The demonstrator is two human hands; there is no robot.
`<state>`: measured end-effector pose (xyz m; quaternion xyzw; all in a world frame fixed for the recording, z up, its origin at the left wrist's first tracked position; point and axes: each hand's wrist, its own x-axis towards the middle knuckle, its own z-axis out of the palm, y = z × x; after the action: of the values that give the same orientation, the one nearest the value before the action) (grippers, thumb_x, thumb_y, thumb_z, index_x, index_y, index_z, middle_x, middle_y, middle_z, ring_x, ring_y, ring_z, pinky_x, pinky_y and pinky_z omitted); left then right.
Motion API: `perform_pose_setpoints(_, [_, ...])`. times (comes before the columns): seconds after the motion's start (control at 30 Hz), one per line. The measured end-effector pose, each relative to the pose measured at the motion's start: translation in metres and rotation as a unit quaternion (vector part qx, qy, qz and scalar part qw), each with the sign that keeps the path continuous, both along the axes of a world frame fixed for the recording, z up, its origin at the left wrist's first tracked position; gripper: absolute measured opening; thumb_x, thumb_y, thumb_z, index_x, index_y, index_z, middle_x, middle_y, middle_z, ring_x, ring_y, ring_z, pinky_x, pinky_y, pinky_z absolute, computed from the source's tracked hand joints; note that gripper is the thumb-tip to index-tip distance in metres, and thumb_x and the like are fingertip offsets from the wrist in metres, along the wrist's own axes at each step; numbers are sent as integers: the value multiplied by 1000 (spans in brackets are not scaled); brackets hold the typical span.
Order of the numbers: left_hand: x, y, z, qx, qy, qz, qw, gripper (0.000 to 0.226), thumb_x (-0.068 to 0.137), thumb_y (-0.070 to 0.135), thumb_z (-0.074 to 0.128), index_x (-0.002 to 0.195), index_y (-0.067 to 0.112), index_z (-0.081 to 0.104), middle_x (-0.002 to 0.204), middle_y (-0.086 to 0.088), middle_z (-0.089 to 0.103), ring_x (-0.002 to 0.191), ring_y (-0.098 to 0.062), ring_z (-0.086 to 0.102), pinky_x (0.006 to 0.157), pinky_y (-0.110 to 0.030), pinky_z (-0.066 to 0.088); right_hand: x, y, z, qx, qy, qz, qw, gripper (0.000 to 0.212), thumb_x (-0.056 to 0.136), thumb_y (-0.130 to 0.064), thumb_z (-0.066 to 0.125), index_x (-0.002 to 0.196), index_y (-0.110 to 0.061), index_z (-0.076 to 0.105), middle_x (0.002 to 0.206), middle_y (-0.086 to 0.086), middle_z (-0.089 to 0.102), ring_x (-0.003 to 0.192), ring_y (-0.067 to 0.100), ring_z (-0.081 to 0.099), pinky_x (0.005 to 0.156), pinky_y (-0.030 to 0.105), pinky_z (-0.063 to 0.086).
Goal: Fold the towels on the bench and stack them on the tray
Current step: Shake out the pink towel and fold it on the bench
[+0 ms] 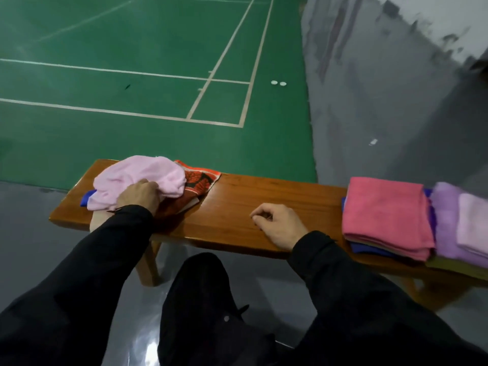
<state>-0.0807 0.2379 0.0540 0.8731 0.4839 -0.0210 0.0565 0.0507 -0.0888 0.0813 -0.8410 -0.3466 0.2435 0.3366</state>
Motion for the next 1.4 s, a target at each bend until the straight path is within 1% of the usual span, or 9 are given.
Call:
perform_pose_setpoints(0.27, [26, -63, 152, -54, -576, -32, 815, 27, 103, 25, 38, 110, 4, 53, 95, -11, 55, 87, -25, 54, 75, -32, 36, 13, 14, 28, 121, 11, -35, 992, 13, 98, -24, 67, 110, -29, 71, 98, -12, 72, 94, 5, 68, 92, 35, 58])
perform_pose_setpoints(0.37, [47, -88, 200, -218, -653, -104, 717, 18, 104, 22, 42, 100, 13, 57, 89, 2, 62, 84, -12, 57, 78, -33, 48, 6, 29, 53, 228, 122, 0, 966, 64, 91, -28, 78, 147, -28, 48, 143, -4, 58, 129, 6, 56, 110, 33, 48])
perform_pose_setpoints(0.5, [73, -128, 215, -434, -601, -117, 661, 21, 104, 8, 49, 91, 7, 66, 72, 2, 72, 65, -9, 68, 61, -23, 54, 5, 40, 71, 283, 238, 1, 929, 116, 80, -25, 87, 162, -39, 5, 167, 7, 26, 152, 20, 29, 119, 47, 37])
perform_pose_setpoints(0.73, [90, -146, 163, -687, -445, -56, 572, 67, 94, 45, 68, 137, -4, 55, 119, -24, 61, 109, -35, 61, 105, -51, 46, 25, 1, 77, 322, 214, -29, 922, 18, 100, -8, 62, 117, -11, 70, 107, 0, 78, 99, 13, 73, 85, 25, 57])
perform_pose_setpoints(1.0, [99, -178, 176, -769, -421, -149, 456, 88, 98, 53, 59, 157, -2, 22, 140, -23, 38, 124, -34, 47, 113, -46, 39, 39, -21, 114, 424, 334, -71, 839, 37, 95, -30, 67, 119, -3, 69, 113, 18, 70, 99, 28, 68, 80, 39, 58])
perform_pose_setpoints(1.07, [108, -178, 172, -736, -448, -162, 482, 81, 97, 44, 62, 155, -1, 29, 136, -21, 47, 123, -25, 53, 112, -36, 42, 46, -21, 139, 489, 376, -91, 782, 39, 100, -30, 64, 124, 0, 65, 108, 24, 66, 95, 30, 66, 77, 40, 57])
perform_pose_setpoints(1.2, [112, -173, 96, -460, -246, -186, 833, 28, 95, 22, 65, 119, 9, 69, 126, -18, 67, 97, -11, 62, 93, -20, 49, 73, -29, 184, 566, 389, -141, 713, 21, 105, -28, 53, 101, -11, 65, 88, 7, 70, 84, 20, 69, 81, 34, 57])
perform_pose_setpoints(1.3, [91, -200, 64, -564, -209, -170, 781, 21, 94, 29, 59, 109, 18, 67, 110, -7, 75, 103, -22, 64, 104, -48, 50, 100, -36, 190, 581, 351, -214, 703, 27, 105, -30, 55, 109, -7, 67, 99, 12, 74, 89, 22, 73, 79, 34, 60])
perform_pose_setpoints(1.4, [76, -240, 74, -754, -279, -116, 584, 35, 103, 34, 48, 106, 7, 71, 94, -6, 77, 93, -23, 69, 88, -38, 51, 114, -38, 139, 488, 349, -246, 761, 31, 103, -31, 57, 116, -4, 65, 121, 17, 72, 106, 28, 70, 87, 36, 60])
